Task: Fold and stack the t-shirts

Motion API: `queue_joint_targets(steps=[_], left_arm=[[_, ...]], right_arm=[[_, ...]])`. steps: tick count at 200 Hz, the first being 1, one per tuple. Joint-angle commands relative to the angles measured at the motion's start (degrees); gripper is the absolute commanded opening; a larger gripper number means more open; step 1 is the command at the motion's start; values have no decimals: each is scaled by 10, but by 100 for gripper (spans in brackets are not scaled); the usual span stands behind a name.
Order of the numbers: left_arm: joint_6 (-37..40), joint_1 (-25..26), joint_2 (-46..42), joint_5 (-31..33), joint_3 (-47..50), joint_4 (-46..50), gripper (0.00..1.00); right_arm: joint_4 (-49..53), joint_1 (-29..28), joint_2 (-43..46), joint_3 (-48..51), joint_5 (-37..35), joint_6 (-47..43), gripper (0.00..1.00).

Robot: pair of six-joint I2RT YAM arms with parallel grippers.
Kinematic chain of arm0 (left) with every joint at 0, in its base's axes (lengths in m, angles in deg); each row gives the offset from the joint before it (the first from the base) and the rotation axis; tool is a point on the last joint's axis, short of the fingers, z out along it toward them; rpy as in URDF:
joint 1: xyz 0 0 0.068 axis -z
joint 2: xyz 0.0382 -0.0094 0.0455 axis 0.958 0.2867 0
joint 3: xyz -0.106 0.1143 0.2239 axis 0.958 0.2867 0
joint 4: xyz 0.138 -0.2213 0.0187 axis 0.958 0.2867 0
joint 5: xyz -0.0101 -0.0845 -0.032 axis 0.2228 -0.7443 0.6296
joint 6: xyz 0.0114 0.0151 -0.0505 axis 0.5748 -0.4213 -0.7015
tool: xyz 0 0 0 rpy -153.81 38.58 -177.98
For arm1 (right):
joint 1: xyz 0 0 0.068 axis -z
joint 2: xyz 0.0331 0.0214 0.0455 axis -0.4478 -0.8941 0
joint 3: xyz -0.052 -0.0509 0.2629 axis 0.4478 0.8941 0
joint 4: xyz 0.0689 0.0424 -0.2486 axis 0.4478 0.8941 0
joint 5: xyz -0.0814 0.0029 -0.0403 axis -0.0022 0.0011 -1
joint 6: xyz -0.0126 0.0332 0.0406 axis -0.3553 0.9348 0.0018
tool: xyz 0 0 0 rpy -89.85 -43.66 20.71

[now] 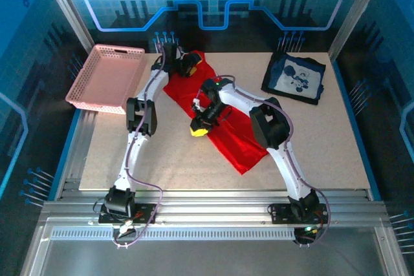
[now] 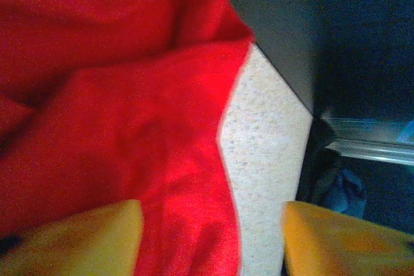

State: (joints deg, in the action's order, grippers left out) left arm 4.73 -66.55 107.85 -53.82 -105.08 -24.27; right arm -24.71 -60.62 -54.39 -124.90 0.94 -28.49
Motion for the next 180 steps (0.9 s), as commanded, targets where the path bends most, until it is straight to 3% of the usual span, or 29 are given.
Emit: queue_joint_targets(steps=[1, 14, 18, 21, 48, 79, 138, 180], left_arm=[[-5, -17, -64, -6, 53, 7, 78], [-7, -23, -124, -11, 83, -7, 85], [-7, -25, -142, -13, 93, -10, 96], [-6, -26, -157, -15, 100, -13, 99], [45, -26, -304, -10, 184, 7, 99], [149, -26, -495, 75, 344, 82, 99], [169, -20, -833, 140, 760, 50, 99], [182, -20, -960, 165, 902, 95, 99]], right_arm=[[15, 34, 106, 28, -40, 21, 24], [25, 52, 158, 58, -71, 16, 25], [27, 57, 176, 69, -85, 15, 26], [29, 61, 188, 78, -96, 14, 26], [56, 87, 278, 175, -250, -2, 33], [40, 89, 323, 284, -390, -19, 34], [-66, 64, 332, 428, -457, 23, 39], [-94, 1, 299, 450, -435, 82, 38]])
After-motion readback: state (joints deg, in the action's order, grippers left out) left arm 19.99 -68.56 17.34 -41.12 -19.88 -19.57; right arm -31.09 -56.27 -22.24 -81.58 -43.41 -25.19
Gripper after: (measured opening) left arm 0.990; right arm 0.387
